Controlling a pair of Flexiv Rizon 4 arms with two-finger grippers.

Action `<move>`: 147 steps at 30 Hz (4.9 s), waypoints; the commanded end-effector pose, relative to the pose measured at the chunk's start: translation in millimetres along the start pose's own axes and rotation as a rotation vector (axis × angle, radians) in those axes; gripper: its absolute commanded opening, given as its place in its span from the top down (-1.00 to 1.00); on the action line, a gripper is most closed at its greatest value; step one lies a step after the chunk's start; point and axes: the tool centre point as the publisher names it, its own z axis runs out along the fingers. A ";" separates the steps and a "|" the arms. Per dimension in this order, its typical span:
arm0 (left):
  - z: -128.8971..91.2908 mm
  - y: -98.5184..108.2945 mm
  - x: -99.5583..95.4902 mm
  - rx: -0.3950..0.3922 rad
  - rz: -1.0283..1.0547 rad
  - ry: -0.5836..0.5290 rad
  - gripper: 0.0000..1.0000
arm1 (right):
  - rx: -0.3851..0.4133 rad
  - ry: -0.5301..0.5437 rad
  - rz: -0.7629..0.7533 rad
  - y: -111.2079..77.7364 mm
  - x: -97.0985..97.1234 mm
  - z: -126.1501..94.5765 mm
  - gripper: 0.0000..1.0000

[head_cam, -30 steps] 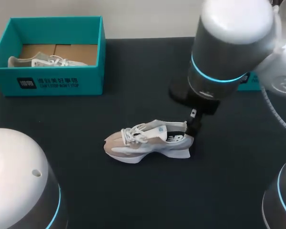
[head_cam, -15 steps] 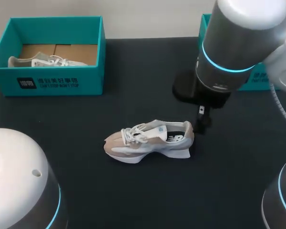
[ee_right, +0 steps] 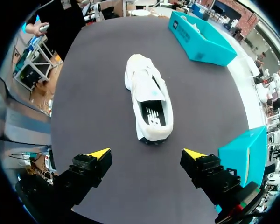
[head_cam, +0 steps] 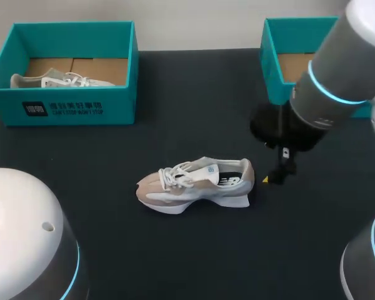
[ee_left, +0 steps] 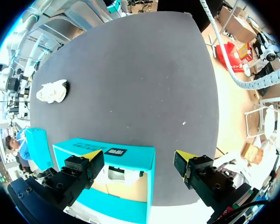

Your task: Take the shoe out of the shoebox, open the shoe tongue, remove and reinsert the insole, then place the shoe into the shoebox

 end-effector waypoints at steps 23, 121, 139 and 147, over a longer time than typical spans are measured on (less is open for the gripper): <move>-0.7 -0.5 0.0 0.000 0.000 0.002 -1.00 | -0.816 0.091 -0.070 -40.1 -13.5 36.8 -1.00; -0.7 -0.5 0.0 0.000 0.000 0.002 -1.00 | -0.797 0.102 -0.039 -2.3 -27.8 144.1 -1.00; -0.7 -0.5 0.0 0.000 0.000 0.002 -1.00 | -0.845 0.128 -0.041 27.9 -21.9 164.4 -1.00; -0.7 -0.5 0.0 0.000 0.000 0.002 -1.00 | -0.860 0.137 -0.040 35.0 -21.6 173.6 -1.00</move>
